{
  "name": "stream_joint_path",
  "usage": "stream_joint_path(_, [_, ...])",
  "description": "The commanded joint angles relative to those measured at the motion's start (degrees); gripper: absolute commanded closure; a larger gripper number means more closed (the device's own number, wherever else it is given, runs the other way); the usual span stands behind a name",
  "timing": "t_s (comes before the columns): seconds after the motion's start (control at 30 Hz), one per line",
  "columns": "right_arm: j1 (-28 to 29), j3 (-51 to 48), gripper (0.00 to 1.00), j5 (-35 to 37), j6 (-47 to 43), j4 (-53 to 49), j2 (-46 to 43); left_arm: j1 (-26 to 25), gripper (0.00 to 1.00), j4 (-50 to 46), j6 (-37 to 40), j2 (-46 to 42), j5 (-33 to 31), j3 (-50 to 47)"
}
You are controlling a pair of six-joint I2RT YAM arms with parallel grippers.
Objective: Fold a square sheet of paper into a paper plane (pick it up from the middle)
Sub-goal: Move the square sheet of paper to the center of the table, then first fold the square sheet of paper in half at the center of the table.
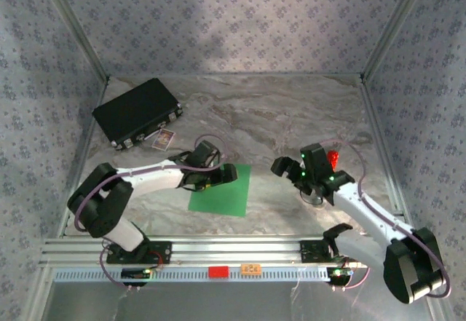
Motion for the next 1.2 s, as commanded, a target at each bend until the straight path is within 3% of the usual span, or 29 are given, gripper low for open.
stream_joint_path(0.0, [-0.1, -2.0, 0.01, 1.2, 1.6, -0.4, -4.3, -3.2, 0.00, -0.6, -7.5, 1.7, -8.8, 1.9])
stream_joint_path(0.23, [-3.4, 0.5, 0.01, -1.9, -6.1, -5.9, -9.5, -5.9, 0.00, -15.7, 3.3, -0.2, -19.0, 13.4])
stream_joint_path(0.33, [-4.7, 0.7, 0.01, -5.0, -7.0, -6.1, -9.6, -5.3, 0.00, -17.5, 10.5, -1.6, -14.8, 13.4])
stream_joint_path(0.43, [-5.0, 0.2, 0.01, -6.5, -7.4, -5.7, -9.6, -4.8, 0.00, -21.0, 12.9, -0.9, -8.8, 14.1])
stream_joint_path(0.7, [-5.0, -0.8, 0.01, -10.2, -7.9, -5.4, -9.6, -5.5, 0.06, -28.8, 10.0, 5.3, -6.7, 17.1])
stream_joint_path(1.17, [-6.2, -1.0, 0.01, -8.0, -8.4, -8.8, -9.9, -6.6, 0.07, -24.7, 4.1, 12.9, -4.8, 19.3])
